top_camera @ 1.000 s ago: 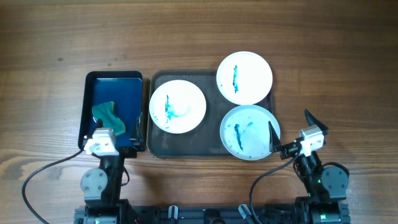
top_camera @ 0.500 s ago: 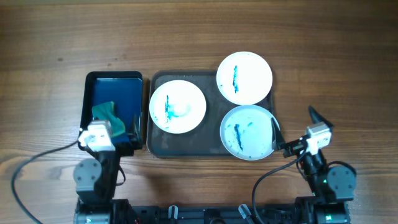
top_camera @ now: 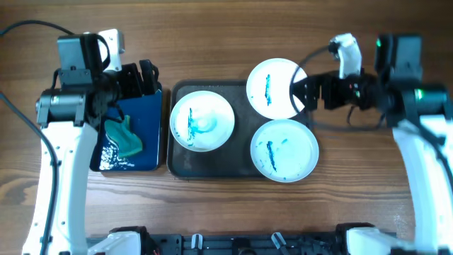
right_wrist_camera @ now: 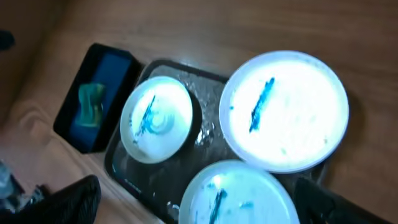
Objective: Clean dirty plates on tray and stack at the side
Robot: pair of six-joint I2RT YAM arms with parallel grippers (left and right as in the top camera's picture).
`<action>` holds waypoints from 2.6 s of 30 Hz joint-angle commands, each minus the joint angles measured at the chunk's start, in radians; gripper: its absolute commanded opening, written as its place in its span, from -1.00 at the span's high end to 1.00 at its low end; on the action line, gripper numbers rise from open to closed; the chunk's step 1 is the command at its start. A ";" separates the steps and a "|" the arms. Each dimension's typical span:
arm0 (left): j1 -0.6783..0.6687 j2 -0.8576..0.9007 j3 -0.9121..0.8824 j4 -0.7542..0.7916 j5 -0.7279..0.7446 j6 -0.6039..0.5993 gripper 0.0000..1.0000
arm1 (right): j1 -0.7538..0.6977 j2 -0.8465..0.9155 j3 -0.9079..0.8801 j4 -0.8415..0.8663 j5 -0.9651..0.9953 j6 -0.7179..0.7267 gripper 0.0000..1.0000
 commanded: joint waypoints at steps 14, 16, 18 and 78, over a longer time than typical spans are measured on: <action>-0.003 0.079 0.012 -0.076 0.027 -0.068 -0.65 | 0.417 0.472 0.125 0.068 0.284 0.544 -0.40; -0.003 0.119 0.012 -0.098 -0.066 -0.134 -0.71 | 0.458 0.552 0.125 0.108 0.291 0.586 -0.35; -0.003 0.157 0.012 -0.109 -0.065 -0.134 -0.67 | 0.473 0.610 0.125 0.128 0.312 0.629 -0.22; 0.061 0.383 -0.332 0.073 -0.367 -0.345 -0.04 | 0.560 0.797 0.125 0.314 0.415 0.702 0.89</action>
